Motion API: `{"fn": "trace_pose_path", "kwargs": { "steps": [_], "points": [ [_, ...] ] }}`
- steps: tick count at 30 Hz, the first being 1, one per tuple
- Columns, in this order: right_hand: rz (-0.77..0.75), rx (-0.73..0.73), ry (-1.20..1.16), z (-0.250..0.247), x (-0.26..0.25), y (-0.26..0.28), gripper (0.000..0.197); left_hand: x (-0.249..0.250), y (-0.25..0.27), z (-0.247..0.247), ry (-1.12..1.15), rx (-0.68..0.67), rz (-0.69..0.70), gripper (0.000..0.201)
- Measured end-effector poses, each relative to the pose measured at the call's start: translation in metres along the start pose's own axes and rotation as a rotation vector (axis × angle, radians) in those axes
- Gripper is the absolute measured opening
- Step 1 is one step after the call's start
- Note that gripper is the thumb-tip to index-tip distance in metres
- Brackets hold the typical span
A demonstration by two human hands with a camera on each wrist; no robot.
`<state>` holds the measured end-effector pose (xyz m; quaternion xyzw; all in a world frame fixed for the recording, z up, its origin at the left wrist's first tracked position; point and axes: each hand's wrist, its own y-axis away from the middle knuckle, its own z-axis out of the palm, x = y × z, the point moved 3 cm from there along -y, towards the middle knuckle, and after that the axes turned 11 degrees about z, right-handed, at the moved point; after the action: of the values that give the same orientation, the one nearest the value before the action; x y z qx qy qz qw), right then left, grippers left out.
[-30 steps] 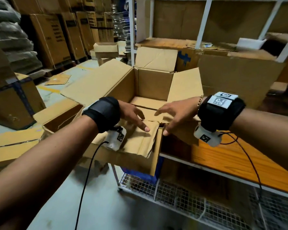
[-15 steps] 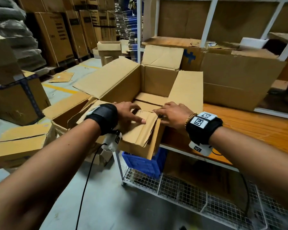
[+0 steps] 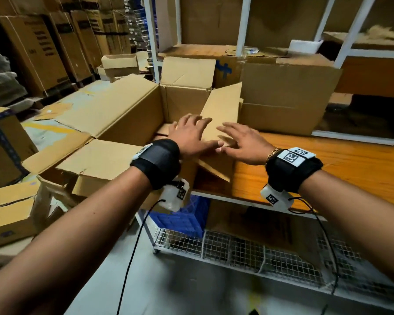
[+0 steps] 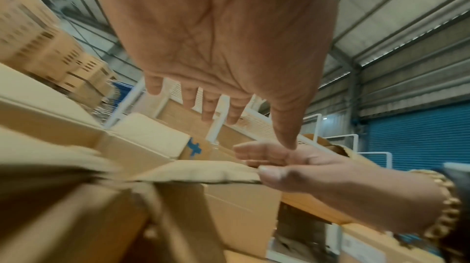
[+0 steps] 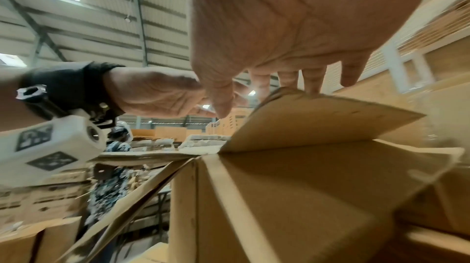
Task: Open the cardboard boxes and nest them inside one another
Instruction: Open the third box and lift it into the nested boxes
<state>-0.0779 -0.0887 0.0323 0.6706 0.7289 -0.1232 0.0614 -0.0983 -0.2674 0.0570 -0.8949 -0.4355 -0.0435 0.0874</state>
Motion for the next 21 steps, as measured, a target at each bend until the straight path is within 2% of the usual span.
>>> {"fn": "trace_pose_path", "kwargs": {
  "steps": [3, 6, 13, 17, 21],
  "points": [
    [0.100, 0.105, -0.058, -0.022, 0.050, 0.022, 0.066, 0.055, -0.030, 0.000, 0.008, 0.095, 0.094, 0.079],
    [0.231, 0.157, -0.032, -0.040, 0.107, 0.052, 0.067, 0.106, -0.061, 0.011, 0.090, 0.120, 0.121, 0.078],
    [0.512, 0.171, 0.026, -0.079, 0.264, 0.150, 0.073, 0.252, -0.126, 0.066, 0.148, 0.150, 0.187, 0.078],
    [0.619, 0.193, 0.000, -0.108, 0.355, 0.217, 0.071, 0.360, -0.159, 0.101, 0.222, 0.172, 0.269, 0.073],
    [0.697, 0.202, -0.025, -0.132, 0.429, 0.267, 0.072, 0.447, -0.182, 0.128, 0.274, 0.147, 0.335, 0.071]
  ]
}}
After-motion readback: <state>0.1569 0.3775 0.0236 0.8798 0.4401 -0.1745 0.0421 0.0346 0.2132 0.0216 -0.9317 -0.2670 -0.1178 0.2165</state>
